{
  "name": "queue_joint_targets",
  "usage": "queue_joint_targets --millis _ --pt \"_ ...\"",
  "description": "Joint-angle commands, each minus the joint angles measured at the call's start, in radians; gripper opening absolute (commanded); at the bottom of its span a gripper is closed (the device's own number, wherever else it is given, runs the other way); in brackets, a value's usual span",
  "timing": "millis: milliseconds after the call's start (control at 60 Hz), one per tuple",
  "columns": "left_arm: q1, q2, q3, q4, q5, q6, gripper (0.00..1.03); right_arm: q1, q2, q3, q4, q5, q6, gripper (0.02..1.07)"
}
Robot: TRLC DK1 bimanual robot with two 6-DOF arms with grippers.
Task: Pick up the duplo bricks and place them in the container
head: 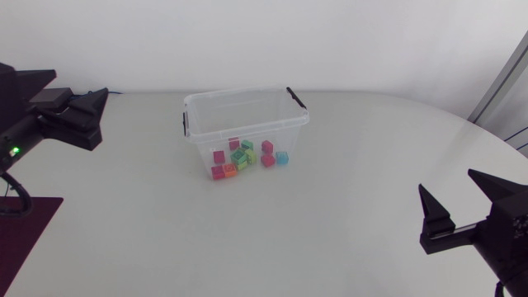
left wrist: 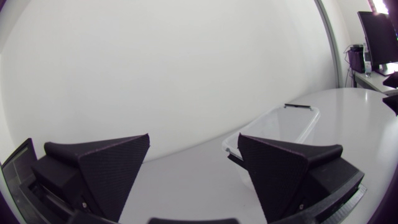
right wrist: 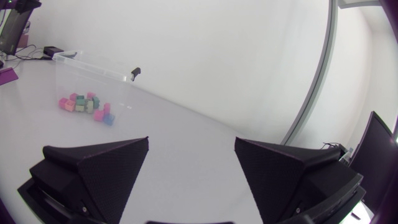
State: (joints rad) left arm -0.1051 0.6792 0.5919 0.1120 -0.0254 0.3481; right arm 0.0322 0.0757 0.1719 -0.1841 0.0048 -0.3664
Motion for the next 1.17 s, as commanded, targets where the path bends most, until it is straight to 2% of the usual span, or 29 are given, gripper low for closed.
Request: queue_joint_targets --millis 0,83,883,1150 --pt "0.012 -0.087 -0.063 -0.002 -0.025 -0.043 0.99 -0.028 -0.011 -0.025 -0.011 -0.002 0.02 1.02" --pt "0.014 -0.187 -0.117 -0.002 -0.031 -0.067 0.99 -0.046 -0.028 -0.028 -0.007 -0.008 0.023 1.02" --pt "0.102 -0.664 -0.577 -0.109 0.024 -0.339 0.99 -0.033 -0.074 -0.167 0.178 -0.005 0.356 1.02" --pt "0.105 -0.679 -0.592 -0.112 0.025 -0.348 0.99 -0.032 -0.076 -0.172 0.184 -0.005 0.366 1.02"
